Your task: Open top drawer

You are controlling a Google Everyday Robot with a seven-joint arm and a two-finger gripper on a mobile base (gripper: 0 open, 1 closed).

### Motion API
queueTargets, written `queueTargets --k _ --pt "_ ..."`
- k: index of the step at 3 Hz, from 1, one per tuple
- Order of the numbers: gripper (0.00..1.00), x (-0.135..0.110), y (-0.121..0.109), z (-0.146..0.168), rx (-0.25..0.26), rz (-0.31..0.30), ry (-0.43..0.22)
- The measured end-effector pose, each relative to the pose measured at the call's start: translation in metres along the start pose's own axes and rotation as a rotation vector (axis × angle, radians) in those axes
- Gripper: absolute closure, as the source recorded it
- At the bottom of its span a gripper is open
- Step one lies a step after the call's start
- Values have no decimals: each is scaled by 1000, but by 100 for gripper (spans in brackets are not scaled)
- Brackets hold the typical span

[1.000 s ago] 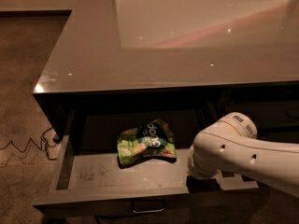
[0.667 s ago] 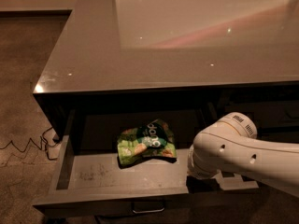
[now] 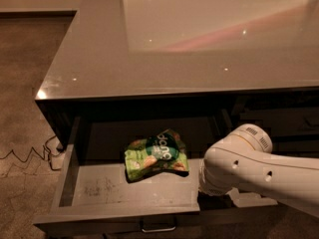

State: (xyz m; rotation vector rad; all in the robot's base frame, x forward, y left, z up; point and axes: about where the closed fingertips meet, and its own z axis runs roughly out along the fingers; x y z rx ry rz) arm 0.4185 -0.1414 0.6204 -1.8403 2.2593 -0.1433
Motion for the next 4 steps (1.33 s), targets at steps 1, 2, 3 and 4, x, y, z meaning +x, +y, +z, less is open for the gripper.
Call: queueTargets --k 1,2,3,4 --pt "100 0 0 0 0 0 0" --pt "100 4 16 2 -14 -3 14" --pt "100 4 16 2 -14 -3 14" --pt "81 4 16 2 -14 -3 14"
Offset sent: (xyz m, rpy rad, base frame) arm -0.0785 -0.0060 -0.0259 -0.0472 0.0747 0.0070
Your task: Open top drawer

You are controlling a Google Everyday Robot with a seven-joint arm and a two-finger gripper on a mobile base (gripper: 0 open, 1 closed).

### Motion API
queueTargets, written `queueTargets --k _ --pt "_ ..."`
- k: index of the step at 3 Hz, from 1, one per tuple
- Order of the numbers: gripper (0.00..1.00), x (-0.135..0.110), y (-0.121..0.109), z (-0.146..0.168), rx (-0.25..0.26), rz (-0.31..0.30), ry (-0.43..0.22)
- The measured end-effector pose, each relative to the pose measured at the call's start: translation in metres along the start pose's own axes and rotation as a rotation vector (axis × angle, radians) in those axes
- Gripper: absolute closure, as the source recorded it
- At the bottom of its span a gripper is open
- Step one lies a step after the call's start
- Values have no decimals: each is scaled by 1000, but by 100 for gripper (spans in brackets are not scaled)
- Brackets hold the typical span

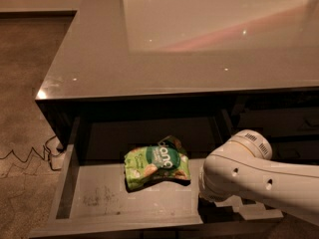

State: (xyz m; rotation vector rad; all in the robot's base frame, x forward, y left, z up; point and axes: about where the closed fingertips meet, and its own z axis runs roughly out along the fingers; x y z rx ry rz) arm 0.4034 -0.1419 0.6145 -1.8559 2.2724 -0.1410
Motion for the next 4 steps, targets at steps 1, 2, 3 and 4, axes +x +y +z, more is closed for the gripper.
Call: queueTargets --k 1,2,3,4 --pt "58 0 0 0 0 0 0" --pt "35 0 0 0 0 0 0" --pt "12 0 0 0 0 0 0" --pt "0 0 0 0 0 0 0"
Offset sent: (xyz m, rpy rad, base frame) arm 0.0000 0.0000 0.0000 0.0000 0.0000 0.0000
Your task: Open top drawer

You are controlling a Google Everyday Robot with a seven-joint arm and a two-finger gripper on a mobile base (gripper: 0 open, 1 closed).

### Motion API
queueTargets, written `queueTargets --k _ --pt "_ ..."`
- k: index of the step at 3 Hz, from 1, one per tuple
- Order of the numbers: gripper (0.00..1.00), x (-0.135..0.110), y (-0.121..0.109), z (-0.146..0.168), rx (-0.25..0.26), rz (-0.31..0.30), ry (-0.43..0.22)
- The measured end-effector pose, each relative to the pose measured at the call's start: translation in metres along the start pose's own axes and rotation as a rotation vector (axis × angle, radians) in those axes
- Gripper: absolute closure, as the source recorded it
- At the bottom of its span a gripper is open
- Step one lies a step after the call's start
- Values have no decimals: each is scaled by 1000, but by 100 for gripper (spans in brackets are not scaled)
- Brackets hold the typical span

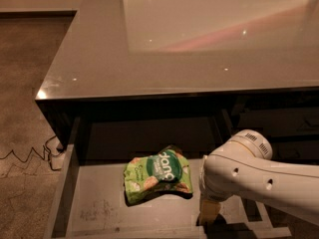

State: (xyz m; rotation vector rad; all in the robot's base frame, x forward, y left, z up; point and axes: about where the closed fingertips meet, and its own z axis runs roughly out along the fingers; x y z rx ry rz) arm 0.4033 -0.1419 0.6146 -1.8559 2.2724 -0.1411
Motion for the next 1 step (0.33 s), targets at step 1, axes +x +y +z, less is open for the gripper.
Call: queueTargets --k 1 --pt "0 0 0 0 0 0 0"
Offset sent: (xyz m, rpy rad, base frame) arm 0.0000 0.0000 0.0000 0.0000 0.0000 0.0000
